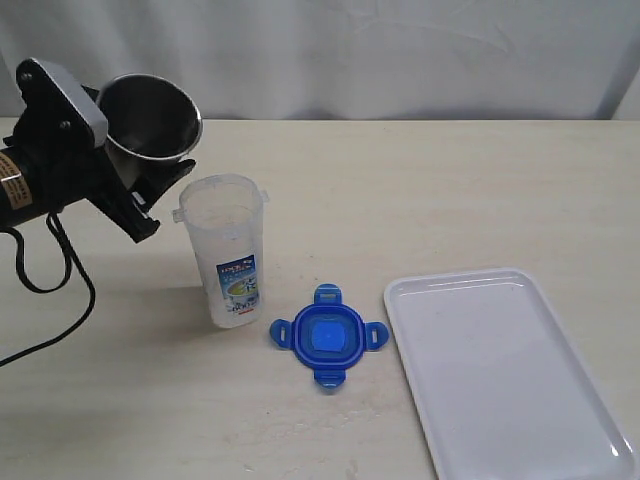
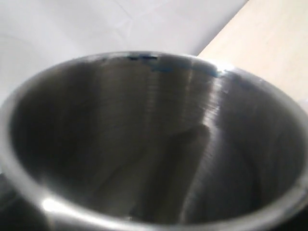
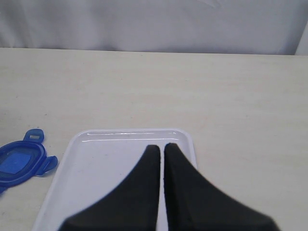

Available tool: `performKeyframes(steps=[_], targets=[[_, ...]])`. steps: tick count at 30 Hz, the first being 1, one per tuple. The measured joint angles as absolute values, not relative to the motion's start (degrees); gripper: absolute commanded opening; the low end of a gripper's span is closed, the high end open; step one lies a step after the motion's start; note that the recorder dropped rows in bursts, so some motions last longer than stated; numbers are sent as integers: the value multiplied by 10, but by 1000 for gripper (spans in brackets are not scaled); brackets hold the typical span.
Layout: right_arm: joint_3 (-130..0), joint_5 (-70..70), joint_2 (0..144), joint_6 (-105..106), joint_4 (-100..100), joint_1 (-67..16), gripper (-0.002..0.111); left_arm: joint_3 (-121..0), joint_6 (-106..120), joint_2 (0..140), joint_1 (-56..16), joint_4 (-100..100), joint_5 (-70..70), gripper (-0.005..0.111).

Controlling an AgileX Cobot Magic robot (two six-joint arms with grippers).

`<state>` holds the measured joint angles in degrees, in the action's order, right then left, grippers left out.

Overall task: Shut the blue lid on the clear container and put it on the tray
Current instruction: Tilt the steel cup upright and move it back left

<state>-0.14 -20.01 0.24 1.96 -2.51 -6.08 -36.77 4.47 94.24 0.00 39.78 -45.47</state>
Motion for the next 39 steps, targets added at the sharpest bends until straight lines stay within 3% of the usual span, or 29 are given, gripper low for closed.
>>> performKeyframes(steps=[15, 29, 39], targets=[[-1, -200, 2, 20, -25, -61, 4, -377, -87, 942, 1, 226, -442, 0], [-1, -200, 2, 20, -25, -61, 4, -506, -197, 1048, 4, 218, -393, 0], [-1, -200, 2, 20, -25, -61, 4, -641, -274, 1156, 55, 258, -330, 0]])
